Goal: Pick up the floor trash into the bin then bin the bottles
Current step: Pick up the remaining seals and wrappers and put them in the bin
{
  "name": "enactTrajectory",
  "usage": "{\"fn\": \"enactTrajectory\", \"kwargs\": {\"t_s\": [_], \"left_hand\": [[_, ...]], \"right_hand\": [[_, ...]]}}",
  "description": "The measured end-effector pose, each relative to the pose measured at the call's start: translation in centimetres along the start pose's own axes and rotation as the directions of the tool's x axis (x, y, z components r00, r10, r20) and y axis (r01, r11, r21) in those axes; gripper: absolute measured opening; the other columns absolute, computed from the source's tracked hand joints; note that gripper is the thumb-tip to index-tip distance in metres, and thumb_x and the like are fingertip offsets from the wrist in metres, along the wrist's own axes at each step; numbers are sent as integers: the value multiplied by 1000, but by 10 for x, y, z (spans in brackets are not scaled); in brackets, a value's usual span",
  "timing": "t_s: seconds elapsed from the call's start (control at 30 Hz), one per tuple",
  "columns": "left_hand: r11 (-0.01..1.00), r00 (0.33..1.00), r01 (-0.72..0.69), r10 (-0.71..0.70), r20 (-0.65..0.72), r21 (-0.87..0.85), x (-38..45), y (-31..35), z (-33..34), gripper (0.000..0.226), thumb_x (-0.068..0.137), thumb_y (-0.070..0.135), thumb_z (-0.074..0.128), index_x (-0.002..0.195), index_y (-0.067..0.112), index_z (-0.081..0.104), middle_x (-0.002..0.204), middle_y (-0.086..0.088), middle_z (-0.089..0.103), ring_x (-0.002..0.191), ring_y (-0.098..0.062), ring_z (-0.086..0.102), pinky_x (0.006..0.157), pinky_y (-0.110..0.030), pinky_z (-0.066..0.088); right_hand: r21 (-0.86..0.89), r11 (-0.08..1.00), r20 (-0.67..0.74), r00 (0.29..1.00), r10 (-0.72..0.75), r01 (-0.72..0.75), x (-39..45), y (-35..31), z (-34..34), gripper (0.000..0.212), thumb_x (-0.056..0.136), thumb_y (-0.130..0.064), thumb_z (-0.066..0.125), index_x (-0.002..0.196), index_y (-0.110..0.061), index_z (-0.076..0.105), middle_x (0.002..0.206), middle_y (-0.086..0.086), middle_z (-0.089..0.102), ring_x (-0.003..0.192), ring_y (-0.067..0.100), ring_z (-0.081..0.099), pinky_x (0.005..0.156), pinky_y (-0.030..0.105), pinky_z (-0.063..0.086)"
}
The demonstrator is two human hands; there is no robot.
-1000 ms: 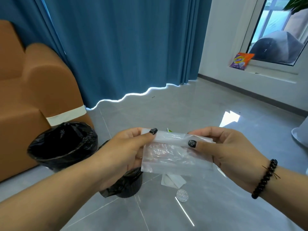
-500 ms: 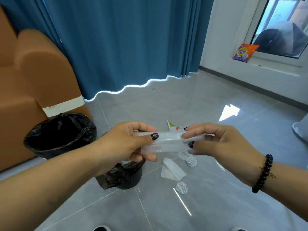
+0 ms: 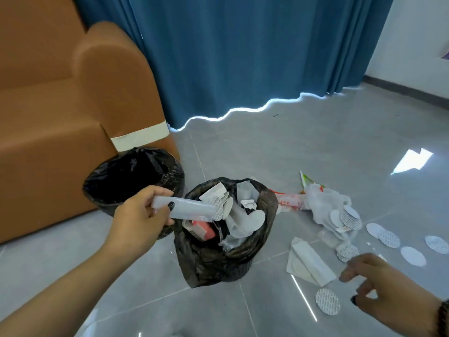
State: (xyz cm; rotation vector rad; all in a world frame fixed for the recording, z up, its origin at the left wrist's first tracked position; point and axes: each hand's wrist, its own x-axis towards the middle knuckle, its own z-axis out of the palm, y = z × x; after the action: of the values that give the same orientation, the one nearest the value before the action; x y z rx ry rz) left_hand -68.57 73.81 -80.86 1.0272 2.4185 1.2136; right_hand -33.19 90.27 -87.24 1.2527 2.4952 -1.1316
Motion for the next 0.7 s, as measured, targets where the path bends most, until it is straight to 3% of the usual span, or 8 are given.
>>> {"fn": "enactTrajectory", "kwargs": {"t_s": [0.1,0.2,0.33,0.43,0.5,0.57,0.63,0.7], "left_hand": [[996,990,-74,80,-114,50,18,-10,12,24,91,9,60,98,32,62,65,3,69,63,1,65,44,-9,43],[984,964,-142,162,-211,105,34,-15,22,20,91,11,60,102,27,63,68,7,68,69,6,65,55,-5,45],[961,941,-186,235,-245,207,48,-32,38,19,89,9,62,106,18,67,73,4,68,66,-5,65,62,-16,49],[935,961,-175,230,-152,307,55,-48,57,19,87,9,64,103,17,70,80,2,68,69,-15,64,67,-28,53],[909,972,-181,224,-74,376,55,-55,69,21,85,9,66,102,20,72,88,1,70,76,-19,65,71,-33,55],[888,973,-195,228,-29,417,55,-55,73,22,83,10,68,101,22,73,95,3,72,84,-22,67,73,-37,56],[877,981,-172,193,-2,449,59,-57,75,22,83,10,67,98,25,74,90,4,72,83,-22,67,69,-34,54],[901,990,-139,139,32,412,64,-59,77,23,85,6,65,97,22,75,77,4,68,72,-16,66,63,-23,51]], "right_hand": [[-158,987,91,996,2,13,30,26,20,25,78,-34,62,89,-53,50,120,-20,27,88,-8,55,80,4,40],[-71,996,99,993,63,-56,61,56,57,30,82,-35,57,83,-62,42,123,-14,27,85,-7,47,81,3,36],[-70,984,-16,986,163,-164,95,83,95,74,86,-13,63,73,-80,33,122,-21,26,106,14,50,81,18,30],[-199,976,-31,996,84,-88,109,132,114,92,15,-31,93,91,-46,45,107,-13,39,56,16,67,50,16,44],[-315,940,-138,986,89,-129,111,154,129,106,3,-54,85,99,-40,43,97,-1,48,46,11,64,46,8,44],[-275,947,-93,985,144,-164,105,140,117,98,30,-56,87,116,-39,42,113,2,48,75,15,71,63,14,52],[-274,957,-182,982,51,-101,108,141,118,77,68,-48,74,132,-38,31,136,-1,28,116,15,56,89,20,47],[-262,950,-104,984,147,-170,112,142,122,72,76,-43,67,137,-34,29,141,-1,22,125,16,47,98,23,42]]}}
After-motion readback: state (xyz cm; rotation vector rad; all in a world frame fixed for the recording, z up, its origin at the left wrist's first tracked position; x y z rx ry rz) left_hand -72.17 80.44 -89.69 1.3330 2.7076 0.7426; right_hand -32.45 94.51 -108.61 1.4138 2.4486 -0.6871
